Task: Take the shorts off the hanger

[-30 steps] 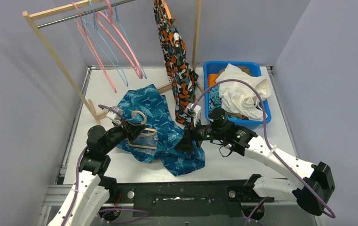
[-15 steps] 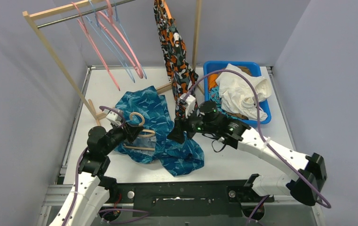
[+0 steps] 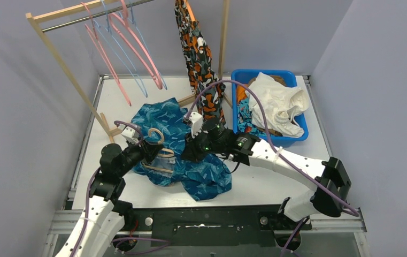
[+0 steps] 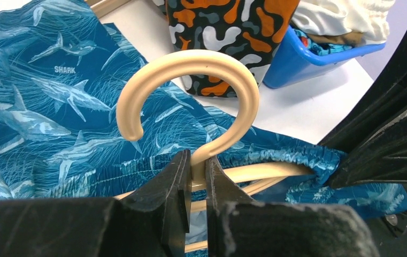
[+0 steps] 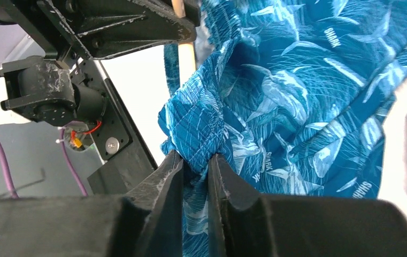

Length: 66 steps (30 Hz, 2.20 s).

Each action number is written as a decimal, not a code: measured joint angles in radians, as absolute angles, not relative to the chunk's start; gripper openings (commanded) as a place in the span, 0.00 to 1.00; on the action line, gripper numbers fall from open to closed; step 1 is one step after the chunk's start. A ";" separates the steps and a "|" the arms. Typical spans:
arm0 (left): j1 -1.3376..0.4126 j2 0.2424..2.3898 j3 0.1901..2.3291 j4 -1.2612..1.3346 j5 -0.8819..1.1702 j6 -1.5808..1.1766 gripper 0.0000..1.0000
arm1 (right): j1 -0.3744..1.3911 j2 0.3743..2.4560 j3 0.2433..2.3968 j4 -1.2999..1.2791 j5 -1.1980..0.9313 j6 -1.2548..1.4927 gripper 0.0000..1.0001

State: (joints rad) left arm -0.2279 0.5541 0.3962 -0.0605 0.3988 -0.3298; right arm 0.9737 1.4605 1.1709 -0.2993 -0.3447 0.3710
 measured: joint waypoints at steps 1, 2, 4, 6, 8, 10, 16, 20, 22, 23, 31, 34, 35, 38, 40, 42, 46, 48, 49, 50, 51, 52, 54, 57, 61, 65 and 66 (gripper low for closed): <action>-0.230 0.553 0.396 -0.058 0.399 -0.332 0.00 | 0.977 1.445 1.162 -0.297 -0.325 0.364 0.00; -0.233 0.551 0.398 -0.057 0.400 -0.337 0.00 | 0.977 1.429 1.151 -0.289 -0.310 0.360 0.00; -0.244 0.543 0.405 -0.056 0.406 -0.348 0.00 | 0.978 1.381 1.114 -0.270 -0.283 0.352 0.00; -0.258 0.530 0.413 -0.056 0.413 -0.362 0.00 | 0.977 1.328 1.076 -0.245 -0.264 0.347 0.00; -0.267 0.514 0.421 -0.055 0.419 -0.373 0.00 | 0.973 1.273 1.035 -0.215 -0.255 0.347 0.00; -0.267 0.494 0.425 -0.075 0.374 -0.353 0.00 | 0.949 1.209 1.001 -0.220 -0.223 0.346 0.00; -0.240 0.482 0.425 -0.117 0.228 -0.332 0.00 | 0.818 1.047 0.925 -0.273 -0.128 0.350 0.00; -0.239 0.480 0.425 -0.134 0.201 -0.328 0.00 | 0.818 1.039 0.915 -0.303 -0.125 0.345 0.00; -0.240 0.478 0.425 -0.141 0.192 -0.328 0.00 | 0.815 1.044 0.912 -0.328 -0.123 0.333 0.00; -0.240 0.475 0.425 -0.143 0.190 -0.328 0.00 | 0.813 1.051 0.912 -0.343 -0.120 0.326 0.00; -0.240 0.453 0.425 -0.151 0.183 -0.324 0.00 | 0.810 1.210 0.912 -0.417 -0.090 0.318 0.03; -0.240 0.453 0.425 -0.162 0.182 -0.309 0.00 | 0.812 1.287 0.916 -0.417 -0.106 0.318 0.04; -0.240 0.454 0.425 -0.168 0.181 -0.305 0.00 | 0.815 1.312 0.920 -0.418 -0.113 0.318 0.04; -0.240 0.455 0.425 -0.184 0.173 -0.299 0.00 | 0.826 1.347 0.926 -0.414 -0.132 0.308 0.04; -0.240 0.454 0.425 -0.189 0.159 -0.298 0.00 | 0.833 1.346 0.926 -0.412 -0.144 0.295 0.04; -0.240 0.453 0.425 -0.196 0.138 -0.299 0.00 | 0.837 1.335 0.926 -0.410 -0.150 0.281 0.02; -0.241 0.455 0.425 -0.214 0.079 -0.305 0.00 | 0.830 1.263 0.918 -0.403 -0.163 0.265 0.00; -0.241 0.461 0.425 -0.222 0.044 -0.313 0.00 | 0.815 1.210 0.912 -0.405 -0.196 0.264 0.00; -0.241 0.465 0.426 -0.228 0.028 -0.318 0.00 | 0.805 1.186 0.911 -0.405 -0.212 0.259 0.00; -0.241 0.470 0.426 -0.233 0.014 -0.322 0.00 | 0.799 1.168 0.910 -0.406 -0.224 0.255 0.00; -0.241 0.474 0.426 -0.237 0.004 -0.326 0.00 | 0.794 1.149 0.908 -0.406 -0.242 0.247 0.00; -0.241 0.479 0.426 -0.240 -0.004 -0.329 0.00 | 0.791 1.133 0.905 -0.408 -0.261 0.241 0.00; -0.242 0.484 0.426 -0.244 -0.011 -0.334 0.00 | 0.791 1.112 0.899 -0.416 -0.297 0.226 0.00; -0.242 0.479 0.426 -0.245 -0.010 -0.336 0.00 | 0.791 1.110 0.877 -0.420 -0.312 0.215 0.00; -0.243 0.447 0.426 -0.245 -0.004 -0.337 0.00 | 0.789 1.158 0.847 -0.421 -0.281 0.213 0.00; -0.243 0.408 0.426 -0.244 -0.008 -0.347 0.00 | 0.772 1.245 0.833 -0.412 -0.270 0.221 0.00; -0.243 0.405 0.426 -0.244 -0.010 -0.352 0.00 | 0.771 1.265 0.833 -0.407 -0.271 0.223 0.01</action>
